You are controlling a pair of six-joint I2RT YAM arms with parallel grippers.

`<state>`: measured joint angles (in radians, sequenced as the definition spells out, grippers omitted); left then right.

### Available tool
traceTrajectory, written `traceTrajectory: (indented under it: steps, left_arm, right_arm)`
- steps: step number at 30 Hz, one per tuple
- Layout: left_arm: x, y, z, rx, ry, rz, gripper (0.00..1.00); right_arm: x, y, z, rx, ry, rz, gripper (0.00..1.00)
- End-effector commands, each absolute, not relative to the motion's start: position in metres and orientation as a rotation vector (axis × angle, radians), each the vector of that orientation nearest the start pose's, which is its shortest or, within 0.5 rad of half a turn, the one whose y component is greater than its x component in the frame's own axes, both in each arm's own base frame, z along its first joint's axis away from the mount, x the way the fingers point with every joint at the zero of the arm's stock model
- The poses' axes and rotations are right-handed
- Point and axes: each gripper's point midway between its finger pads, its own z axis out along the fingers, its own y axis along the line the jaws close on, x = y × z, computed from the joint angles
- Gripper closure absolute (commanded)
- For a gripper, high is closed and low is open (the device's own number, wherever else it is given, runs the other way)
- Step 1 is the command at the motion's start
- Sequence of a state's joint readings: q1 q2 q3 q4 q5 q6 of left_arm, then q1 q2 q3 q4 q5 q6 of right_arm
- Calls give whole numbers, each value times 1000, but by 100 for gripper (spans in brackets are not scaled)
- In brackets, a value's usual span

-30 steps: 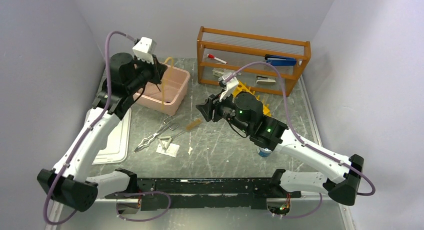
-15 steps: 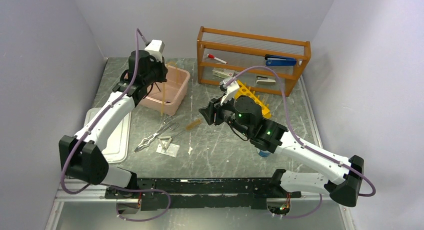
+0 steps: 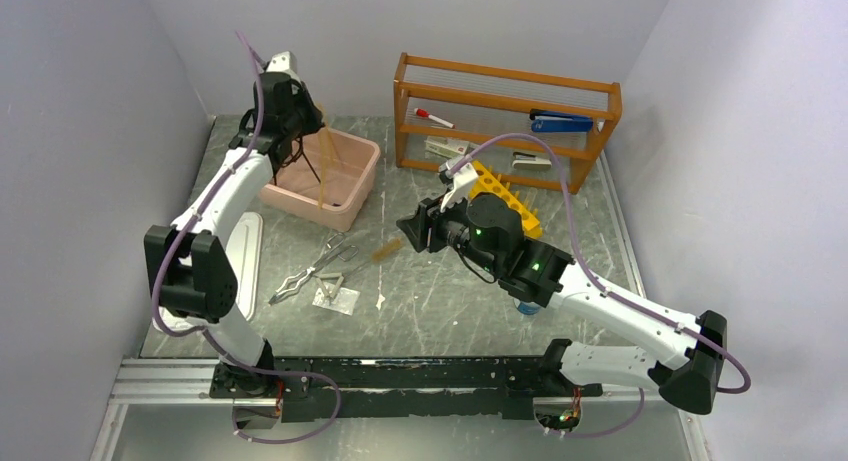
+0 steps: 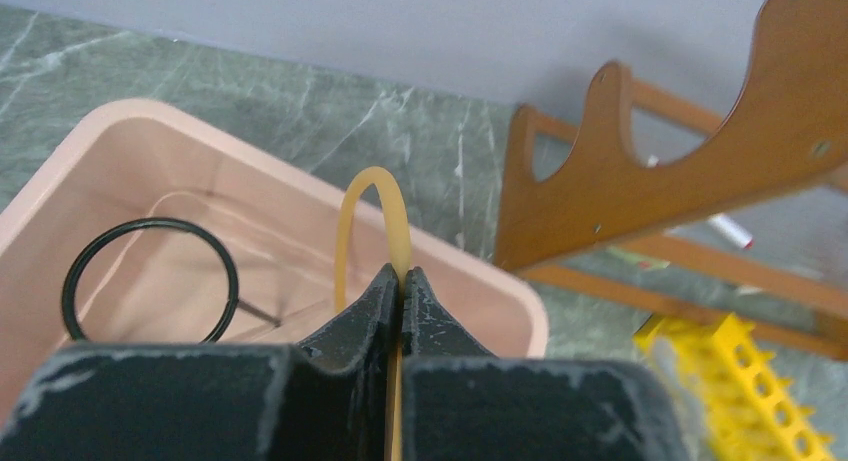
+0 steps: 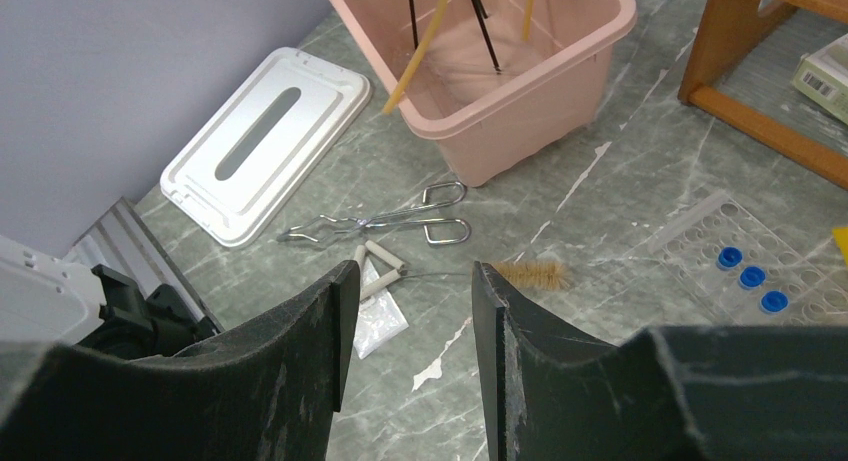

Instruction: Organize the chemistry lab equipment

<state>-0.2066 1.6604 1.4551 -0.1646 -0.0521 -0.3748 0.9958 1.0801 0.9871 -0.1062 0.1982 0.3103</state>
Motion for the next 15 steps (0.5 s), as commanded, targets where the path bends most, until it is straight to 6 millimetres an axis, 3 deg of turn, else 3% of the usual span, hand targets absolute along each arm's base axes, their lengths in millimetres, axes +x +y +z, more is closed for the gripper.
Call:
traceTrajectory:
  steps: [1, 7, 15]
  left_arm:
    - [520, -107, 272, -409, 1919, -418, 95]
    - [522, -108, 243, -552, 1935, -478, 95]
    - [513, -117, 209, -510, 1999, -517, 95]
  right_arm:
    - [226, 310, 293, -467, 1774, 779, 52]
    - [226, 312, 293, -478, 1779, 782, 52]
    - [226, 319, 288, -494, 1794, 793, 52]
